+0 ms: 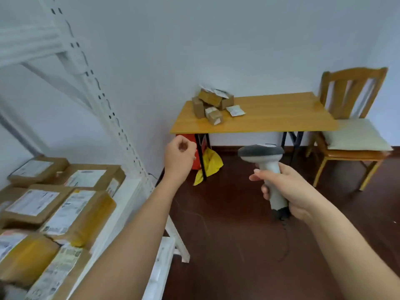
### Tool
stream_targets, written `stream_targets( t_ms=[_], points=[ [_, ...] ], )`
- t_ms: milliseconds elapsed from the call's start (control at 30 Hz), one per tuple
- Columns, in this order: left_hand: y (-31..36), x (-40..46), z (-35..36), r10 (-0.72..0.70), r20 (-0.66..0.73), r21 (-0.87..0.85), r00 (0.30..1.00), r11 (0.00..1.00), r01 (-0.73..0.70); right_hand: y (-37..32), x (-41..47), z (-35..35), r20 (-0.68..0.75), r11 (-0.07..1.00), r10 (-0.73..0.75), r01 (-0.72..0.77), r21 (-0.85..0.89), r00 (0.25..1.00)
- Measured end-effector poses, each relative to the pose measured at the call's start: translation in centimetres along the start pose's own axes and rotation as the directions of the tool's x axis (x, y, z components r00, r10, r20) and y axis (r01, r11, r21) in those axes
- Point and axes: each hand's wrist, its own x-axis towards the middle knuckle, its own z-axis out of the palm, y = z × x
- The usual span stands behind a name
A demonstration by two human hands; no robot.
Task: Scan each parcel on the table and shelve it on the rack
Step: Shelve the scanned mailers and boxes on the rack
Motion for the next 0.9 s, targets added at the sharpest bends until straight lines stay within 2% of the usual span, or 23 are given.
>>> stream_targets(
  t_ms=[267, 367, 567, 733, 900],
  points=[
    [-7.7, 16.2, 13.6, -0.258, 0.072, -0.066, 0.964, 0.963, 0.262, 0.0, 15.1, -6.3, -0.184, 0.996, 0.02, -0.004, 0.088, 0.983],
    [-10.2, 23.6, 19.0, -0.378, 0.112, -0.078, 0.919, 0.919, 0.387, -1.8, 22.4, -7.8, -0.255, 0.994, 0.029, -0.001, 0.107, 0.966],
    [-12.7, 35.2, 29.8, -0.585, 0.193, -0.137, 0.788, 0.779, 0.612, -5.7, 33.2, -12.0, -0.337, 0.992, 0.024, 0.02, 0.125, 0.941],
    [-14.3, 41.5, 37.5, -0.627, 0.253, -0.12, 0.737, 0.736, 0.667, -5.8, 42.5, -16.0, -0.391, 0.986, 0.074, -0.009, 0.164, 0.917],
    [-17.5, 49.5, 43.4, -0.659, 0.232, -0.053, 0.716, 0.726, 0.686, -6.1, 54.4, -19.9, -0.307, 0.986, 0.096, -0.047, 0.162, 0.947]
  ],
)
